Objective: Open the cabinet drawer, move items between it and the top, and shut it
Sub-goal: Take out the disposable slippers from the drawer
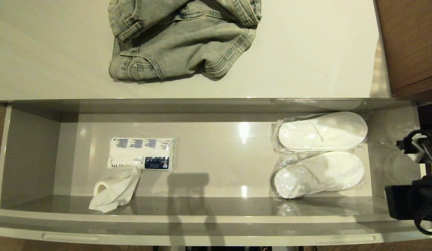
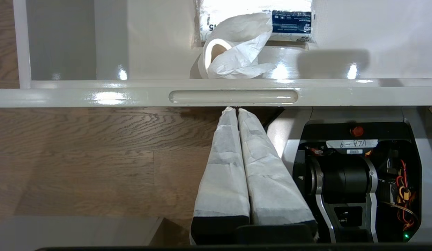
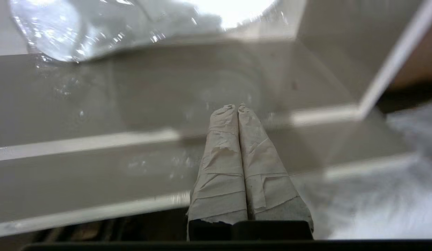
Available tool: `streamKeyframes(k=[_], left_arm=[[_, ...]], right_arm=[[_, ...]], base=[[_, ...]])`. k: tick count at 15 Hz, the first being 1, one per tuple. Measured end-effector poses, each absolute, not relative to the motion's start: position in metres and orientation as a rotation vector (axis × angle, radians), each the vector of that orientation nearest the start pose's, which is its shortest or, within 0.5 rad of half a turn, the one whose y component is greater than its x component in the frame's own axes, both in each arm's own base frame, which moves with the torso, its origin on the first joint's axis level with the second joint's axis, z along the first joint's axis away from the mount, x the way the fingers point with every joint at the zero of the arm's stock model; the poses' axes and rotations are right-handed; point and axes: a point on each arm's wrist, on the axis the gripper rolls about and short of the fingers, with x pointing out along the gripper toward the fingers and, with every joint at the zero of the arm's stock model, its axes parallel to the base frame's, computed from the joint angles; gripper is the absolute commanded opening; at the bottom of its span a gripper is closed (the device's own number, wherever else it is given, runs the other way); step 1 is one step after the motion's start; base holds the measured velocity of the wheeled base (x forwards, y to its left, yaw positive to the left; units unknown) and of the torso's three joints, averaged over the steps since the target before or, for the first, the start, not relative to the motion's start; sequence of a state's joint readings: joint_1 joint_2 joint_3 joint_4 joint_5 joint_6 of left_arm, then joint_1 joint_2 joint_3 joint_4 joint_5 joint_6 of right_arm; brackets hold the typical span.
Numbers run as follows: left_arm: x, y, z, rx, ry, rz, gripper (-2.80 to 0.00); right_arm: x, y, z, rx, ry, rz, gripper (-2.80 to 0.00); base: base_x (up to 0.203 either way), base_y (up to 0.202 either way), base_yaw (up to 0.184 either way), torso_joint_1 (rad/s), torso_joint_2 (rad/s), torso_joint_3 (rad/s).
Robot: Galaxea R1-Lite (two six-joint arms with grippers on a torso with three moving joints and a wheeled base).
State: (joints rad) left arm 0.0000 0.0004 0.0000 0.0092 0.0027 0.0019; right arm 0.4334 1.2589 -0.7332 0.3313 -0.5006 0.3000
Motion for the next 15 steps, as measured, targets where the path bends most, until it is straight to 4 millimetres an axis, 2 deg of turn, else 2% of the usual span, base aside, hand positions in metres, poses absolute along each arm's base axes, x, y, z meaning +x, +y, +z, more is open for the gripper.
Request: streamKeyframes(k=[4,11,15], left_arm=[[-0.023,0.000,0.074,0.001,0.010,0.003,-2.80],[-0.023,0.000,0.074,0.002,0.010,0.003,-2.80],[-0.023,0.000,0.074,0.002,0.010,0.003,-2.80]], right_arm=[[0.163,0.066,0.173,-0.234,0.717,-0.068,-2.80],[0.174,0.072,0.126,-0.510,0.832,0.075,-2.80],[0.179,0.074,0.110,-0.661,0.894,0.130,-2.80]], base=[[0.000,0.000,0.000,0.000,0.00,0.000],[0.000,0.000,0.000,0.000,0.00,0.000],[0.000,0.000,0.000,0.000,0.00,0.000]])
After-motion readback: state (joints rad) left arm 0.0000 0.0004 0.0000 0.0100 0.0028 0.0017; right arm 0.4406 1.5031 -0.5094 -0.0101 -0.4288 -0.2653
